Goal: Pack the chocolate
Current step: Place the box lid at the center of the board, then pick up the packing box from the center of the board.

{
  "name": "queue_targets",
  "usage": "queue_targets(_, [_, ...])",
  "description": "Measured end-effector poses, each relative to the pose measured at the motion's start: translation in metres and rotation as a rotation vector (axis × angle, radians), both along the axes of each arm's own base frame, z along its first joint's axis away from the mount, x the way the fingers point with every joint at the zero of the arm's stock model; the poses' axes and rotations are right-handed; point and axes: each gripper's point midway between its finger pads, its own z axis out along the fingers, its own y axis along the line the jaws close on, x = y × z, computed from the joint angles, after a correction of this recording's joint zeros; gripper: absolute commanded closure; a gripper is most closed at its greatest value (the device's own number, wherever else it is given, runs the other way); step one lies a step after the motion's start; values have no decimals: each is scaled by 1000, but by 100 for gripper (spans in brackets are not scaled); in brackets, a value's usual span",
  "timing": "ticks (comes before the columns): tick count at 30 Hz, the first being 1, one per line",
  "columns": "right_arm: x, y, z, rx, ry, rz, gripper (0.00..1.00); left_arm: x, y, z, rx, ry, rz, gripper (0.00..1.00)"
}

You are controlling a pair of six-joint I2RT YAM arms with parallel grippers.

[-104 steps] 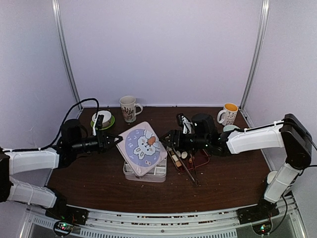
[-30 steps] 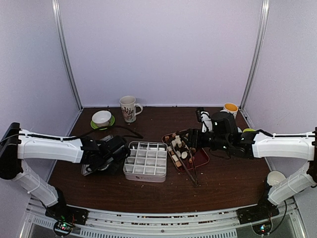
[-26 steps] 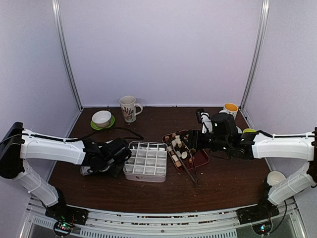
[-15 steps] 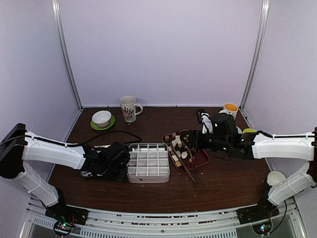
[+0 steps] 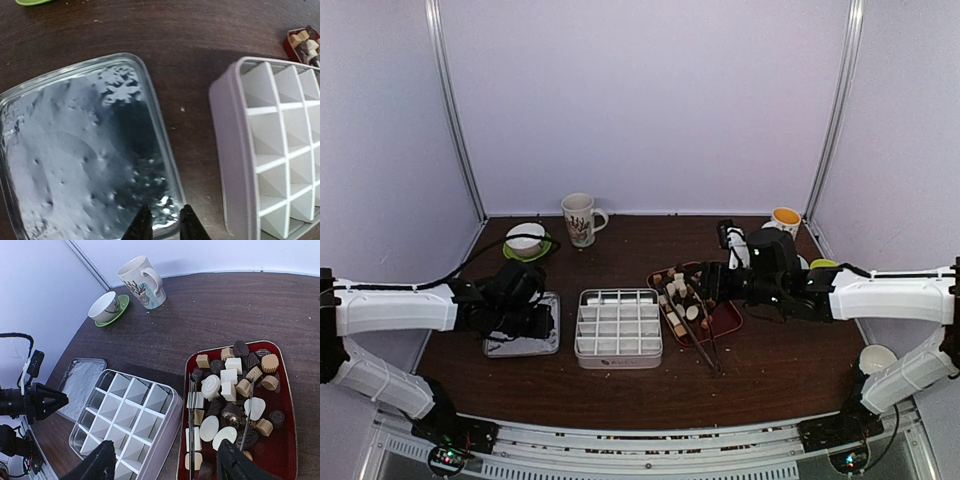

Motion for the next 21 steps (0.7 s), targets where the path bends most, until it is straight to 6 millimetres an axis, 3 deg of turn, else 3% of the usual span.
queue_targets(2, [1, 0, -2, -4, 5, -2, 30, 9, 17, -8, -18, 26, 56, 99])
queue_targets(7, [1, 1, -12, -26, 34, 2, 30, 21, 36, -33, 4, 96, 109, 100])
queue_targets(13, [0, -2, -17, -42, 53, 2, 30, 22, 29, -60, 55, 177, 62, 100])
queue_targets(21, [-1, -3, -20, -51, 63, 1, 29, 42, -1, -60, -8, 164, -10, 100])
